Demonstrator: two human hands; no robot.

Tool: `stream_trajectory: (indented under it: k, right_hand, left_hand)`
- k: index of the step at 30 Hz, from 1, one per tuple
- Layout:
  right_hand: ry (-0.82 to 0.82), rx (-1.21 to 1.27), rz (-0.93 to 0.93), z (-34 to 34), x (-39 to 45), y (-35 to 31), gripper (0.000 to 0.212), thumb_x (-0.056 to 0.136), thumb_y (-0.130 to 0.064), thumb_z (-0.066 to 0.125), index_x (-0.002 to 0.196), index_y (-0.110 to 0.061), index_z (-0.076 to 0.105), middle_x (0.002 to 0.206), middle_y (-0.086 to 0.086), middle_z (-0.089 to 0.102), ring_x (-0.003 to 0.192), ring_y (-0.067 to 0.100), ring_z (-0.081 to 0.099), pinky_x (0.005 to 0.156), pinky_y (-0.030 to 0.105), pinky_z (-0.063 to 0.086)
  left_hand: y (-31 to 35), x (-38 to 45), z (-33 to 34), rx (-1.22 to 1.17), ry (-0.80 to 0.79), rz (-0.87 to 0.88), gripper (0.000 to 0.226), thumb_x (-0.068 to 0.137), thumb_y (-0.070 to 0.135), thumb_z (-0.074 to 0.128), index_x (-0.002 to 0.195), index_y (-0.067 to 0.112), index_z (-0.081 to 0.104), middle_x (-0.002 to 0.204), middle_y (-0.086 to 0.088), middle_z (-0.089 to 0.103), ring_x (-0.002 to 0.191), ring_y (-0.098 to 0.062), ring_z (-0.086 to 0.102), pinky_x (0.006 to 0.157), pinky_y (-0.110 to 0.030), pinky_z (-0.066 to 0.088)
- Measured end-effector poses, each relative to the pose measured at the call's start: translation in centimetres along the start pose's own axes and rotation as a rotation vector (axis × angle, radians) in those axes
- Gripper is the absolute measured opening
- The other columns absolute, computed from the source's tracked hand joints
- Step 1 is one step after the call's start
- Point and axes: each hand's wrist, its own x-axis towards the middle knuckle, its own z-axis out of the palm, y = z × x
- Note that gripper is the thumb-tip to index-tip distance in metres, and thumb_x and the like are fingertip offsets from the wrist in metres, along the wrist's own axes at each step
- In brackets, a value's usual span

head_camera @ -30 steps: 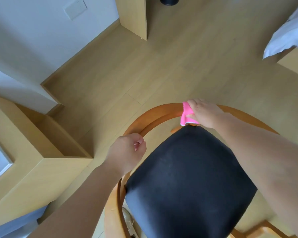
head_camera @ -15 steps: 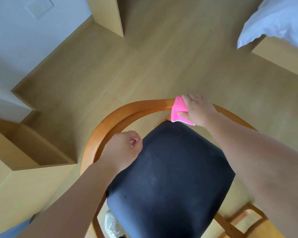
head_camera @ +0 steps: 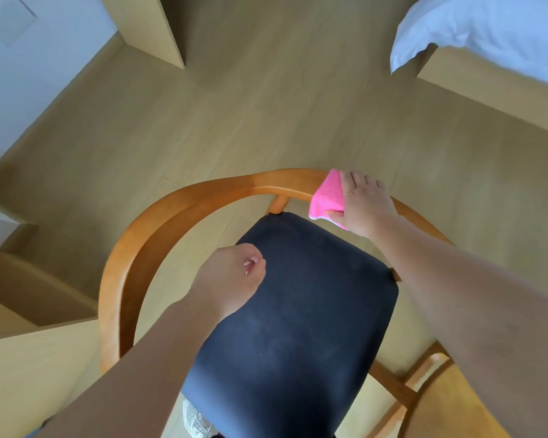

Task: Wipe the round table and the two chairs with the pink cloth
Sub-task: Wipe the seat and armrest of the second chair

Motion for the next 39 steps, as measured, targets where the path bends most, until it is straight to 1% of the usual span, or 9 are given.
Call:
stream_trajectory:
  k: [5, 10, 13, 17, 22, 32, 36, 39]
  right_hand:
    - [-0.021, -0.007, 0.07, 1.0, -2.9, 2.5, 0.093, 0.084, -0.067, 0.048, 0.147, -0.006, 0.017, 0.135, 0.018, 0.044, 0.114, 0.035, 0.051, 0.094, 0.046, 0.045]
    - [-0.025, 0.003, 0.126, 1.9, -5.7, 4.6, 0.091, 0.088, -0.064, 0.045, 0.148, -0.002, 0.015, 0.135, 0.02, 0.043, 0.115, 0.036, 0.049, 0.095, 0.045, 0.043]
    - [-0.036, 0.015, 0.167, 2.4, -7.5, 5.6, 0.091, 0.089, -0.063, 0.045, 0.148, -0.002, 0.014, 0.135, 0.02, 0.042, 0.116, 0.035, 0.048, 0.095, 0.044, 0.043]
    - [-0.053, 0.025, 0.228, 3.5, -10.4, 7.0, 0.09, 0.089, -0.061, 0.047, 0.147, 0.001, 0.017, 0.133, 0.02, 0.043, 0.114, 0.036, 0.048, 0.092, 0.043, 0.042]
    - [-0.073, 0.062, 0.296, 4.7, -13.6, 8.6, 0.09, 0.089, -0.06, 0.047, 0.147, 0.002, 0.016, 0.129, 0.019, 0.045, 0.11, 0.035, 0.05, 0.089, 0.042, 0.042]
    - [-0.101, 0.102, 0.388, 5.7, -16.1, 9.3, 0.089, 0.092, -0.06, 0.042, 0.147, 0.002, 0.01, 0.133, 0.019, 0.041, 0.114, 0.035, 0.046, 0.093, 0.042, 0.041]
    - [-0.084, 0.132, 0.397, 5.8, -16.4, 9.3, 0.09, 0.092, -0.057, 0.047, 0.147, 0.003, 0.01, 0.132, 0.021, 0.041, 0.115, 0.035, 0.045, 0.093, 0.041, 0.041]
    - [-0.1, 0.198, 0.433, 6.2, -17.4, 9.5, 0.089, 0.093, -0.049, 0.051, 0.147, 0.005, 0.006, 0.131, 0.022, 0.039, 0.115, 0.034, 0.044, 0.093, 0.041, 0.042]
  left_hand:
    - [2.0, 0.1, 1.6, 0.036, -0.038, 0.027, 0.015, 0.095, 0.028, 0.048, 0.086, 0.024, 0.06, 0.074, 0.011, 0.06, 0.073, -0.01, 0.058, 0.066, -0.019, 0.046]
    - [3.9, -0.1, 3.5, 0.073, -0.072, 0.034, 0.017, 0.095, 0.029, 0.047, 0.09, 0.021, 0.061, 0.081, 0.007, 0.064, 0.077, -0.012, 0.06, 0.071, -0.022, 0.049]
    - [4.9, -0.4, 4.5, 0.096, -0.092, 0.066, 0.013, 0.095, 0.031, 0.048, 0.09, 0.027, 0.059, 0.084, 0.011, 0.064, 0.079, -0.008, 0.06, 0.072, -0.023, 0.05]
    - [6.1, -0.5, 5.5, 0.122, -0.109, 0.082, 0.016, 0.095, 0.032, 0.047, 0.096, 0.024, 0.062, 0.087, 0.012, 0.064, 0.083, -0.008, 0.06, 0.076, -0.027, 0.053]
    - [7.6, -1.0, 6.8, 0.139, -0.127, 0.116, 0.015, 0.094, 0.032, 0.048, 0.097, 0.027, 0.062, 0.084, 0.017, 0.061, 0.083, -0.005, 0.059, 0.075, -0.028, 0.053]
    - [8.3, -2.9, 7.3, 0.172, -0.14, 0.135, 0.016, 0.094, 0.033, 0.048, 0.098, 0.027, 0.062, 0.082, 0.017, 0.061, 0.082, -0.004, 0.059, 0.076, -0.027, 0.053]
    - [8.1, -3.3, 7.0, 0.172, -0.123, 0.134, 0.014, 0.094, 0.033, 0.048, 0.096, 0.027, 0.061, 0.083, 0.017, 0.061, 0.081, -0.005, 0.059, 0.074, -0.025, 0.053]
    - [7.8, -3.7, 7.0, 0.173, -0.124, 0.12, 0.015, 0.095, 0.033, 0.048, 0.097, 0.026, 0.062, 0.083, 0.017, 0.061, 0.082, -0.006, 0.06, 0.075, -0.026, 0.053]
